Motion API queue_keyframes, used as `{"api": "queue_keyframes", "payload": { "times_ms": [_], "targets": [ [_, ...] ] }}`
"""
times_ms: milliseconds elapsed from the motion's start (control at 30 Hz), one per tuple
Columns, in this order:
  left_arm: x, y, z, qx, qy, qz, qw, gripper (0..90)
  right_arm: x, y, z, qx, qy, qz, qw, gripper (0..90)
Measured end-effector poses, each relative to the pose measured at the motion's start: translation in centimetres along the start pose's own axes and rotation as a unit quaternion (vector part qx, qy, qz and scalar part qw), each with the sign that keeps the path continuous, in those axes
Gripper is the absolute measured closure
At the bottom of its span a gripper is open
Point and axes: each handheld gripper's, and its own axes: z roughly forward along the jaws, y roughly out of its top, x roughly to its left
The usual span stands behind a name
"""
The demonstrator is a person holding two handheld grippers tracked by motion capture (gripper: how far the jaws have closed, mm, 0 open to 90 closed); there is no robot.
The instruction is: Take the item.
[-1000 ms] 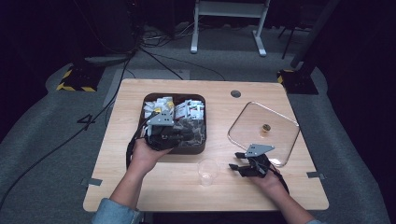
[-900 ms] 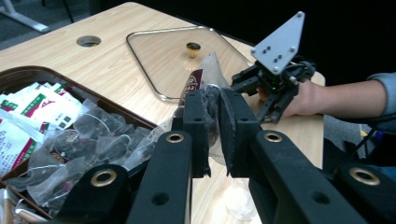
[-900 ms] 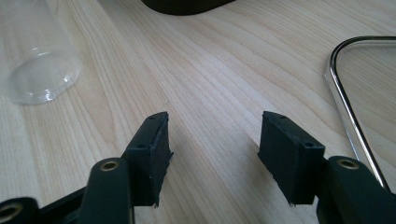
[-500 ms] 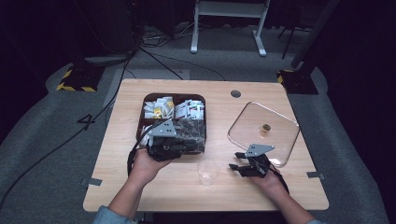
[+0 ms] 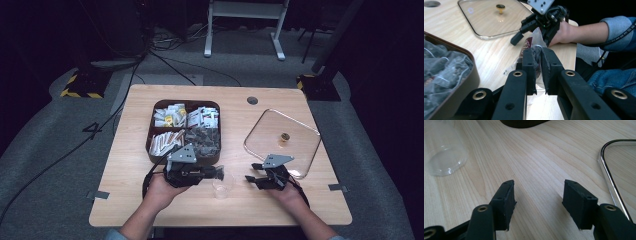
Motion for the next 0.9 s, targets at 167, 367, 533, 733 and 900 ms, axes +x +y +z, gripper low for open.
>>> {"api": "queue_keyframes", "payload": {
  "times_ms": [167,367,533,733,900],
  "targets": [
    [-0.4,0.0,1.0,0.01,-0.01,0.01,0.9998,81.9,0.0,0.0,0.0,0.0,0.0,0.0,1.0,42.7],
    [-0.6,0.0,1.9,0.025,-0.01,0.011,0.9996,81.9,0.0,0.0,0.0,0.0,0.0,0.0,1.0,42.7],
    [-0.4,-0.1,2.5,0.035,-0.006,0.008,0.9993,81.9,0.0,0.0,0.0,0.0,0.0,0.0,1.0,42.7],
    [-0.6,-0.2,3.2,0.052,0.001,0.014,0.9985,81.8,0.0,0.0,0.0,0.0,0.0,0.0,1.0,42.7],
    [-0.3,-0.3,3.4,0.058,0.003,0.003,0.9983,78.1,0.0,0.0,0.0,0.0,0.0,0.0,1.0,42.7]
  ]
}}
